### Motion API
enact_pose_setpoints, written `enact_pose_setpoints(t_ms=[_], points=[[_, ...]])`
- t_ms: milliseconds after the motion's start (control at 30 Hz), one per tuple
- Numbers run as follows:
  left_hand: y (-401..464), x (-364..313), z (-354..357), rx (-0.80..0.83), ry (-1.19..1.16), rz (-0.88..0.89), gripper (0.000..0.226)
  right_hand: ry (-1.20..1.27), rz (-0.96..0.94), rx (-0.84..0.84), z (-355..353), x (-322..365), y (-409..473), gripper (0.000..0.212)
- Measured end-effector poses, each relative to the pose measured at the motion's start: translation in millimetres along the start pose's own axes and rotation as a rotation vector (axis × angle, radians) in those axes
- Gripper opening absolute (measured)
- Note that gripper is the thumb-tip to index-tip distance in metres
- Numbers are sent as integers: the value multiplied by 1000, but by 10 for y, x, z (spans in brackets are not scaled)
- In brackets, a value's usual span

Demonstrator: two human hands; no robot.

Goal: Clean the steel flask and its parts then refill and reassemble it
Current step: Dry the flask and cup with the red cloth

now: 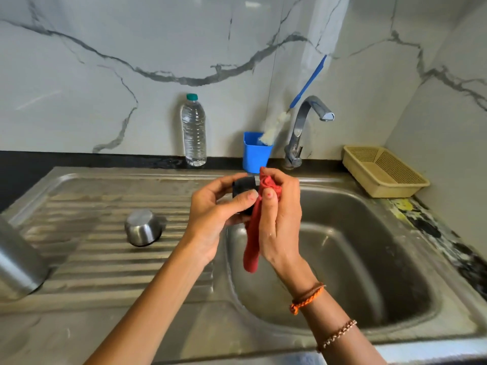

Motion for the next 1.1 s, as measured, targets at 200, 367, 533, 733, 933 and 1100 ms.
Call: enact_pose_setpoints(t_ms=[200, 367, 533, 733, 933, 1100], points=[[-9, 40, -93, -29, 71, 77, 43, -73, 228, 64, 55, 21, 193, 45], [16, -24, -37, 54, 74, 180, 43, 404, 851, 270, 177, -269, 295, 35], [-7, -75, 114, -4, 91, 177, 50, 264, 698, 184, -2, -311, 267, 47], [100, -82, -116, -197, 103, 173, 37, -109, 409, 145, -181, -188, -147, 38], [102, -50, 98, 17, 313, 251, 52, -269, 254, 144, -196, -17, 336, 30], [21, -97, 88, 232, 383, 265, 51, 242, 653, 466, -102, -203, 341, 27]])
Point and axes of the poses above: each hand's wrist, its own y-axis towards the middle knuckle, its own z-axis out of the palm, x = y × z, the point moved 5 cm from there along y, towards the middle knuckle, and after that the axes turned 6 degrees about -y, right-handed, at the moved point
